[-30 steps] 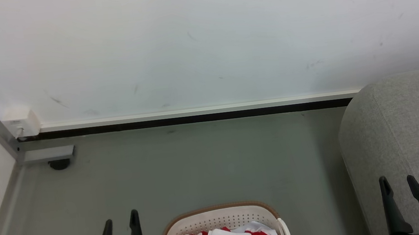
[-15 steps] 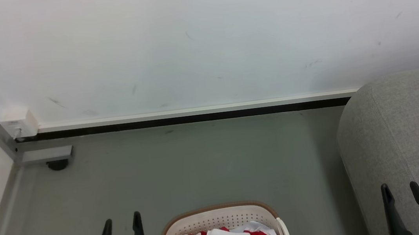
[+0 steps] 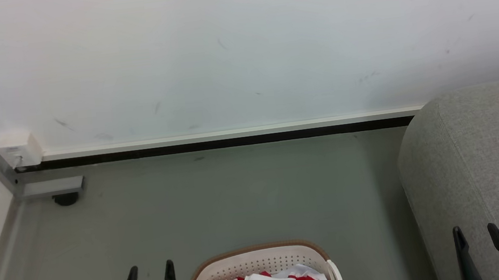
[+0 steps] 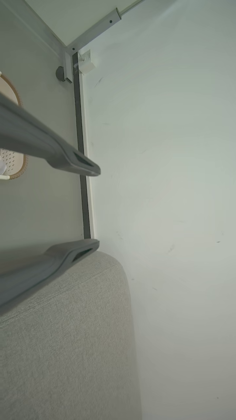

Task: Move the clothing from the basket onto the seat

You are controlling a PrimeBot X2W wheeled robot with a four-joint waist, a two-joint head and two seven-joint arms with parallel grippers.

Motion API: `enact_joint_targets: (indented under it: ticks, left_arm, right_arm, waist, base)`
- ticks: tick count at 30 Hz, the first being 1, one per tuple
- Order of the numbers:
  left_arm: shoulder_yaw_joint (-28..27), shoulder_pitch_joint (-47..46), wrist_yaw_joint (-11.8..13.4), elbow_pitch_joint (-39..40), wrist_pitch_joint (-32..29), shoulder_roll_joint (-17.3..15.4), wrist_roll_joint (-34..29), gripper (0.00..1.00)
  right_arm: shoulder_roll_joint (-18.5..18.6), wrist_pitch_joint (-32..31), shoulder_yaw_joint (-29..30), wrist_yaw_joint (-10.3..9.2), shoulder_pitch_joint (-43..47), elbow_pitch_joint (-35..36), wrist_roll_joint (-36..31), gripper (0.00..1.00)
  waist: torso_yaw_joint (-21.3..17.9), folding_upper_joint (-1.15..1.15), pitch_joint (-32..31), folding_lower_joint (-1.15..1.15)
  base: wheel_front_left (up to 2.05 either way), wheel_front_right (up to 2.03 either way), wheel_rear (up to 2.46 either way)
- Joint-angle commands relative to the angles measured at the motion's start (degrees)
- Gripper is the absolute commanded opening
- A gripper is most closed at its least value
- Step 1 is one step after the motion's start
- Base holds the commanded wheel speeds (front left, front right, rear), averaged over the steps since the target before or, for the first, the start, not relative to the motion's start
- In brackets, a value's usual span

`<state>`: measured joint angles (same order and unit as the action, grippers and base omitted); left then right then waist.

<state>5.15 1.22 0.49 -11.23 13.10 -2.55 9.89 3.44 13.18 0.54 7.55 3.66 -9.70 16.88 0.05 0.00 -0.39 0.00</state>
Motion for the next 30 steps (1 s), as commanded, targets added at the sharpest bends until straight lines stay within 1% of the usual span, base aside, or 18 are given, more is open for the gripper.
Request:
enact_joint_targets:
  ticks: [1,17,28,30]
  left_arm:
    - [0.03,0.51,0.06,-0.15,0.66,-0.5,-2.0,1.0]
    - [1.03,1.35,0.59,-0.99,2.19,-0.52,-8.1,1.0]
    - [0.48,0.74,0.16,-1.59,2.08,-0.49,-6.89,1.0]
    - [0.54,0.18,-0.36,-1.82,2.08,-0.49,-7.0,1.0]
  right_arm:
    - [-0.01,0.58,-0.24,-0.1,0.48,-0.29,-0.57,1.0]
    - [0.62,2.14,-1.51,-0.12,0.9,-1.53,-5.11,1.0]
    - [0.98,1.98,-3.41,-0.12,0.14,-1.39,-2.88,1.0]
    - [0.98,1.97,-3.83,-0.12,0.01,-1.07,-2.55,1.0]
  waist:
    - [-0.05,0.0,-0.03,0.0]
    - [-0.74,0.0,-0.46,0.0]
    - [-4.07,0.0,0.16,0.0]
    - [-4.89,0.0,0.51,0.0]
  base:
    - [0.0,0.0,0.0]
    - [0.0,0.0,0.0]
    - [0.0,0.0,0.0]
    - [0.0,0.0,0.0]
